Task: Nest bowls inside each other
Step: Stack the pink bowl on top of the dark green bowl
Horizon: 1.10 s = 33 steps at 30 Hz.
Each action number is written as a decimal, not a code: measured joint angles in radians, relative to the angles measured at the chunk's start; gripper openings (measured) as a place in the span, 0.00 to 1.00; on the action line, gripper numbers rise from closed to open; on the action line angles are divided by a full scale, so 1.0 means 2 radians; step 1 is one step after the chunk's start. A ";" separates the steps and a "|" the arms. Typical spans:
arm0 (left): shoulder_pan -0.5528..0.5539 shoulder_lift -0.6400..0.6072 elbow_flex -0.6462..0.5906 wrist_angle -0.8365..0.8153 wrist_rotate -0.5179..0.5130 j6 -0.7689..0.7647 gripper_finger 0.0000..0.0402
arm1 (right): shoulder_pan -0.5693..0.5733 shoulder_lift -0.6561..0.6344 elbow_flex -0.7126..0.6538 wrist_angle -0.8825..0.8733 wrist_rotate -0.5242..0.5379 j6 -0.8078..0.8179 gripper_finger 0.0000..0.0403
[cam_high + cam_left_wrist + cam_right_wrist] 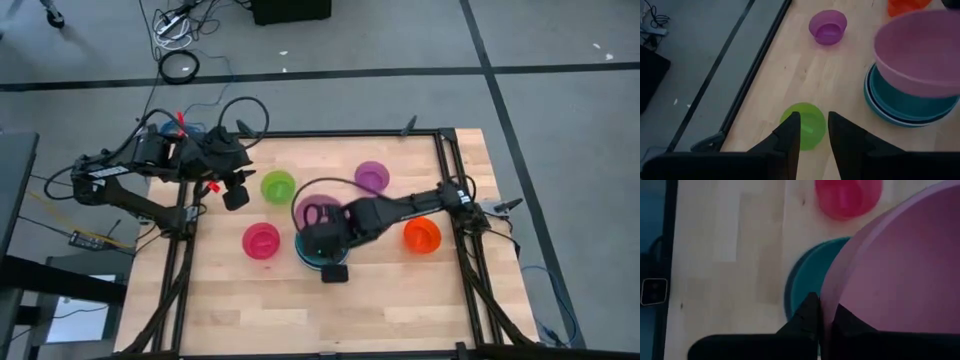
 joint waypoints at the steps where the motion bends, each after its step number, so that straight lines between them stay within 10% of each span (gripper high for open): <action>1: 0.000 0.000 0.000 0.000 0.000 -0.001 0.27 | 0.003 0.002 -0.001 0.000 0.000 0.003 0.00; 33: 0.000 0.000 0.000 0.004 0.001 -0.008 0.23 | -0.007 0.002 -0.031 -0.019 -0.025 0.064 0.37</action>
